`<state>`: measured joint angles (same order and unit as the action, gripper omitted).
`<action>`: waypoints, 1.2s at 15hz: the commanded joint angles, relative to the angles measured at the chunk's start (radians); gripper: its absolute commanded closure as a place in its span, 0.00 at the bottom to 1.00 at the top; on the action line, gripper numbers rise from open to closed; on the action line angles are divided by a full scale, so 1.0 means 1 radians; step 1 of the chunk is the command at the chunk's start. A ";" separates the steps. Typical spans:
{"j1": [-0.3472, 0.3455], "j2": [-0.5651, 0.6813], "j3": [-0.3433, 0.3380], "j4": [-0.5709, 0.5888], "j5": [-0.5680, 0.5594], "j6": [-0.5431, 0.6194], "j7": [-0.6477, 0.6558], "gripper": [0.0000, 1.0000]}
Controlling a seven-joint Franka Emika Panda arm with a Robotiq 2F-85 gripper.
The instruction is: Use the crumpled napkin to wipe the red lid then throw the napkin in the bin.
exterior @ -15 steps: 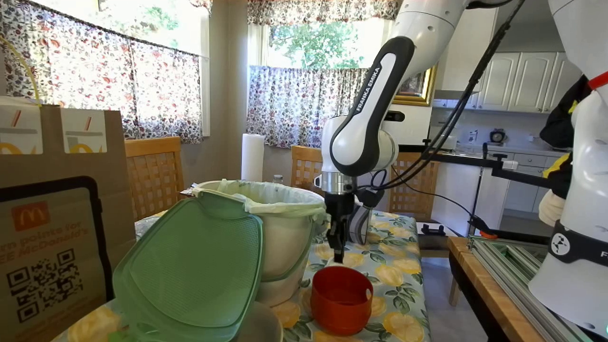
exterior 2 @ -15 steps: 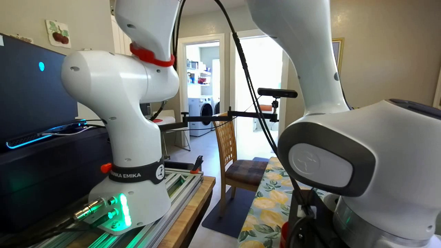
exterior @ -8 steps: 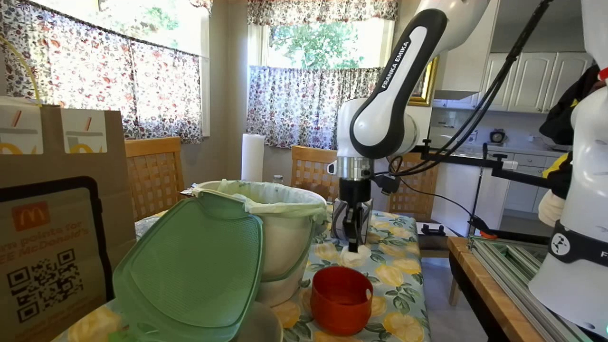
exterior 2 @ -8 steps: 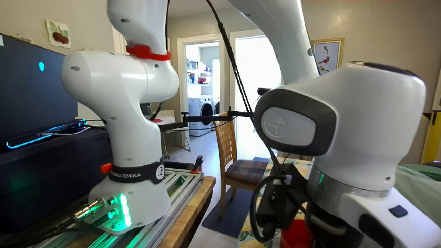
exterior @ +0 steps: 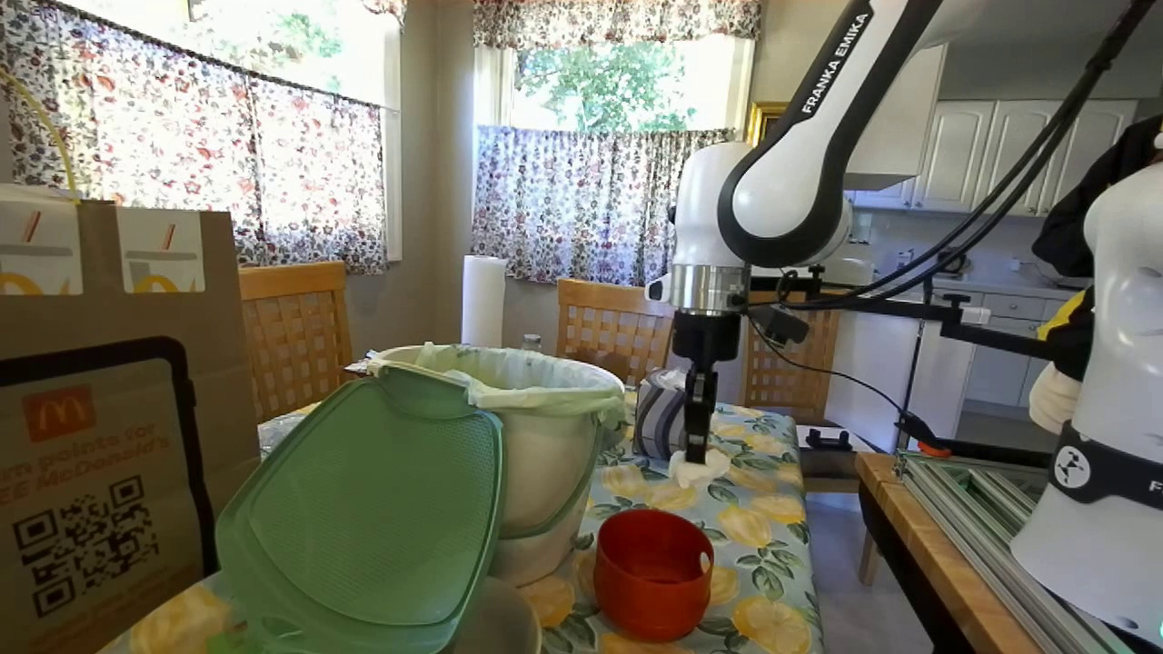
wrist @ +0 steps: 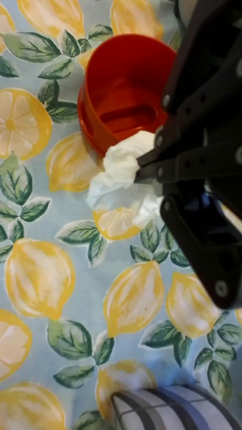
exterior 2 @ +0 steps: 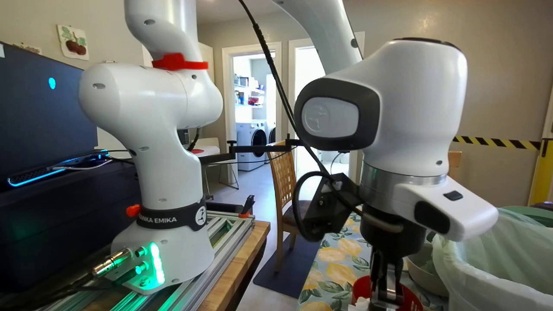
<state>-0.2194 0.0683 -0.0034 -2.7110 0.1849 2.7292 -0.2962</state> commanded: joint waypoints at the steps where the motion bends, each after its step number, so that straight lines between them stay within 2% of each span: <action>1: 0.056 -0.057 -0.009 -0.003 0.015 -0.044 -0.065 0.99; 9: 0.153 0.045 0.011 0.119 0.001 -0.092 -0.078 0.99; 18: 0.156 0.236 0.022 0.207 -0.098 -0.079 -0.042 0.99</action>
<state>-0.0582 0.2377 0.0170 -2.5503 0.1350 2.6523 -0.3513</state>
